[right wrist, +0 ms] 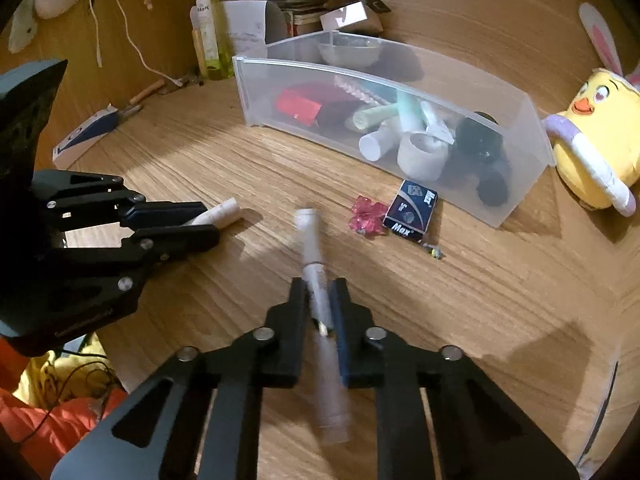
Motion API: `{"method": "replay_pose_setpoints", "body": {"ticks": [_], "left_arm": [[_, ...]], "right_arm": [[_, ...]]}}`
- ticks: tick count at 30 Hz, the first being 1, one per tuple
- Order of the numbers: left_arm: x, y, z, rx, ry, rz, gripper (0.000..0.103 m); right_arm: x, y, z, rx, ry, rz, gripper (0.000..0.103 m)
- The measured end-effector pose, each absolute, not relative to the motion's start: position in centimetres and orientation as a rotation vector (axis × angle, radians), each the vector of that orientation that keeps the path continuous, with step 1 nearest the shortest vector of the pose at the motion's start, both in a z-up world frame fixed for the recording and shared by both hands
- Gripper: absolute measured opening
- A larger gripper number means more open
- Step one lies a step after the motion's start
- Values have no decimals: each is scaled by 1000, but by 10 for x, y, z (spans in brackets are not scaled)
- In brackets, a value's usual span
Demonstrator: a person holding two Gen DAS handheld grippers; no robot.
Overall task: Organize objects
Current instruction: 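Grasp the white-pink lip tube with left tool while right grasps the white pen, then place the lip tube in the bin with left tool while right places the pen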
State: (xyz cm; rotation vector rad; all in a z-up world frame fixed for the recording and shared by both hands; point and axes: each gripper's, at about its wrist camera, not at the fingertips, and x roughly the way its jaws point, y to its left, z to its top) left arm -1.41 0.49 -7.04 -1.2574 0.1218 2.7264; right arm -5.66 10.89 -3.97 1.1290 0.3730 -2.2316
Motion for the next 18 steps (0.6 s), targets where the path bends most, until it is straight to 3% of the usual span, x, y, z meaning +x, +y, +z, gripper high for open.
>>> {"method": "replay_pose_setpoints", "body": {"ticks": [18], "left_arm": [[-41,-14,-5,-1017,-61,2853,14]], "right_arm": [[-80,148,39,902,42,-2469,10]]}}
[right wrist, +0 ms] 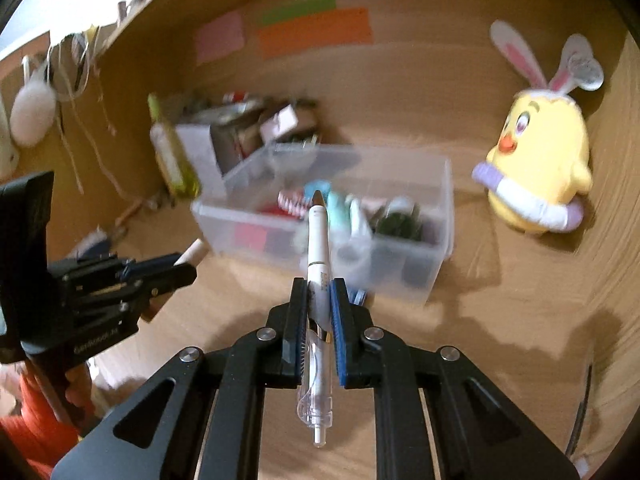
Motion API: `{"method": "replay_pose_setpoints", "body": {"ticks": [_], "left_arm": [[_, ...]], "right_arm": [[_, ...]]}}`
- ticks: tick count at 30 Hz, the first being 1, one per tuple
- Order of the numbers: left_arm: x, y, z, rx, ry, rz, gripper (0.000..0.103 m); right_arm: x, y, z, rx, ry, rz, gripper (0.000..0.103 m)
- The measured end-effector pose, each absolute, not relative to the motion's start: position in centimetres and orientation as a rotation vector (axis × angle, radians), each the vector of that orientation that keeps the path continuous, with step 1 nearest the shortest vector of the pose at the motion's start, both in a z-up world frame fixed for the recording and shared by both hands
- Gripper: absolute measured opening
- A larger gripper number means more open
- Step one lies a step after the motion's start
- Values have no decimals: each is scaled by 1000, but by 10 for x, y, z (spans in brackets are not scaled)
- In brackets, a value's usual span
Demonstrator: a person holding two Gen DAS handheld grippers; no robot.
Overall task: Organize objects
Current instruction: 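Place the lip tube in the bin with left tool while right places the pen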
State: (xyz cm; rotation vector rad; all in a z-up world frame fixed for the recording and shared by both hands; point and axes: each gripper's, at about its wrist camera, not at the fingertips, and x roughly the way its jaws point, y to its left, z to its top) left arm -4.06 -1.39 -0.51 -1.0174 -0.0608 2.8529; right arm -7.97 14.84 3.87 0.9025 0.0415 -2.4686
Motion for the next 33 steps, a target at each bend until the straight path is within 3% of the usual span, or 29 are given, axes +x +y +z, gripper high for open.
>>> {"method": "replay_pose_setpoints", "body": {"ticks": [16,33], "left_arm": [[-110,-17,49,-884,-99,2894,14],[-192,-38,-7,-1203,-206,2797,14]], "right_arm": [[-151,138,94,750,-13,-2593,10],[-222,110,35,985,89,-2525,10]]}}
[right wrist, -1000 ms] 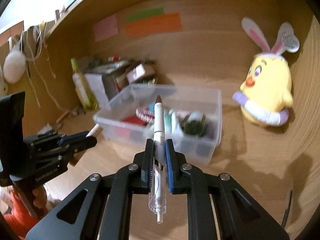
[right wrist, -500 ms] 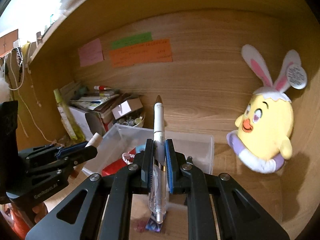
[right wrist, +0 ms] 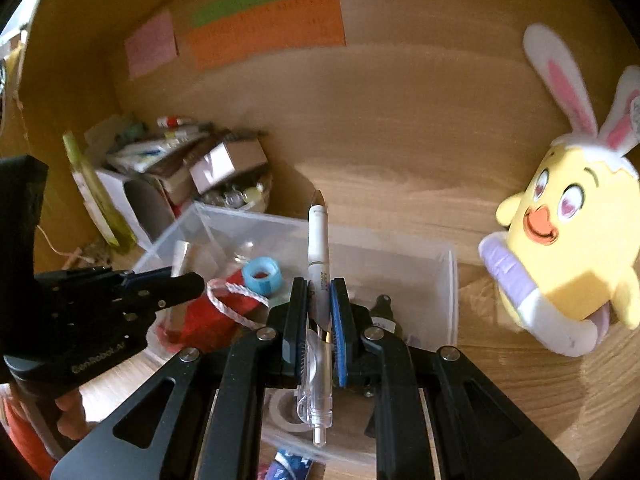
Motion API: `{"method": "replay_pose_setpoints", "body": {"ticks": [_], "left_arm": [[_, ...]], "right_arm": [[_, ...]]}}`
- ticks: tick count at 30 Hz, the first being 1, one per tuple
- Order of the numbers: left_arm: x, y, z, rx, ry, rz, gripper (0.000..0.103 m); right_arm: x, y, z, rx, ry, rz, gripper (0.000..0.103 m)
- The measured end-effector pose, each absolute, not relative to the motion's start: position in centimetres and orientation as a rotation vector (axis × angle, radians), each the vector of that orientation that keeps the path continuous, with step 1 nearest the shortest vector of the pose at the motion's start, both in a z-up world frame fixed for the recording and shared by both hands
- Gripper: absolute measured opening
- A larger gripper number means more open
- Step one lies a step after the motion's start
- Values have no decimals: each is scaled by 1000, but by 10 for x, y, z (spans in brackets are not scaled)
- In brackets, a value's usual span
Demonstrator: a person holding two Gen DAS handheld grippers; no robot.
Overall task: Organize objects
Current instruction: 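Place the lip tube in the bin with left tool while right places the pen, then move both open tools back toward the blue staple box and pink clip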
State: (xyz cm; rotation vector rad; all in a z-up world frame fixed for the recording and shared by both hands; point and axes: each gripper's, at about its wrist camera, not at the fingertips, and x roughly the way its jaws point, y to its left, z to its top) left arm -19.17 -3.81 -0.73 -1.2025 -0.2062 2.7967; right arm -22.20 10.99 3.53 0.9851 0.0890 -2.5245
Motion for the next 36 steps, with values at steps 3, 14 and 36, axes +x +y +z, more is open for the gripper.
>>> {"method": "replay_pose_setpoints", "body": {"ticks": [3,14,36], "left_arm": [[-195,-39,-13,-1215,-215,2787,14],[-193,-36,-16,-1236,-191,2758,21],[-129,-26,34,-985,-127,2888,94]], "right_arm": [[-228,107,25,1026,100,-2505,10],[-233,92,3,1122,187,-2459,10],[-160,127,53,943,128,-2526,62]]}}
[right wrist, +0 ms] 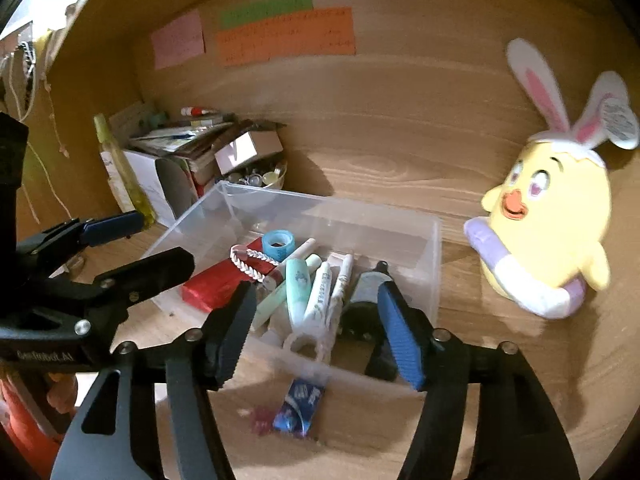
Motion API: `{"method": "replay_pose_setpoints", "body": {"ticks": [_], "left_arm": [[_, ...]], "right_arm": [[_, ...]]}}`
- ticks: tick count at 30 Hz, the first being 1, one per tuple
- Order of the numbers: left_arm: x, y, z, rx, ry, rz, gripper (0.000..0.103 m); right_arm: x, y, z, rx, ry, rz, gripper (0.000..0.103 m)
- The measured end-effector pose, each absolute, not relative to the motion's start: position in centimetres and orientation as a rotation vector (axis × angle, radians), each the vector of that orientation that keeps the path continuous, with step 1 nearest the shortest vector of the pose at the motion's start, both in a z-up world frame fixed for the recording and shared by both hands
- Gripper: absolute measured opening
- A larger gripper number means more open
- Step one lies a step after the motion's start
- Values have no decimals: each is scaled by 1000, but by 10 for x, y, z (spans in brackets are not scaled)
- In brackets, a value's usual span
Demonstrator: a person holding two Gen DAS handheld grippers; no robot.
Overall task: Organize objects
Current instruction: 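Move both open tools back toward the blue staple box and pink clip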
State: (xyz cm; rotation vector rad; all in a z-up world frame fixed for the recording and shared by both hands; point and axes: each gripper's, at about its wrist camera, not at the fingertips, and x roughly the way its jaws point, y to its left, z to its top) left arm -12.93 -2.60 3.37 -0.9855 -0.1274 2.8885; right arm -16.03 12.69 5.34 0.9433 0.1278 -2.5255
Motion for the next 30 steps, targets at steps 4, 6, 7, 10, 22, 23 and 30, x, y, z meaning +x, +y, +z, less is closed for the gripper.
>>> {"method": "replay_pose_setpoints", "body": {"ticks": [4,6,7,10,22,23,30], "left_arm": [[-116,-23,31,-1002,-134,2871,96],[-109,-21,28,-1018,-129,2860,96],[-107,-19,26,-1027,-122,2857,96],[-98,-14,17,-1060,-98,2848,97],[-91,7,-52,-1315,-63,2702,97],[-91,8,-54,-1319,-58,2701,97],[-87,9,-59,-1317,-15,2700,97]], "right_arm": [[-141,140,52,928,114,-2537,69],[-134,145,49,930,117,-2538,70],[-129,147,46,934,123,-2538,70],[-121,152,39,947,138,-2536,71],[-118,158,-17,1154,149,-2461,72],[-119,152,-22,1171,152,-2448,72],[-143,121,-35,1262,159,-2379,59]]}}
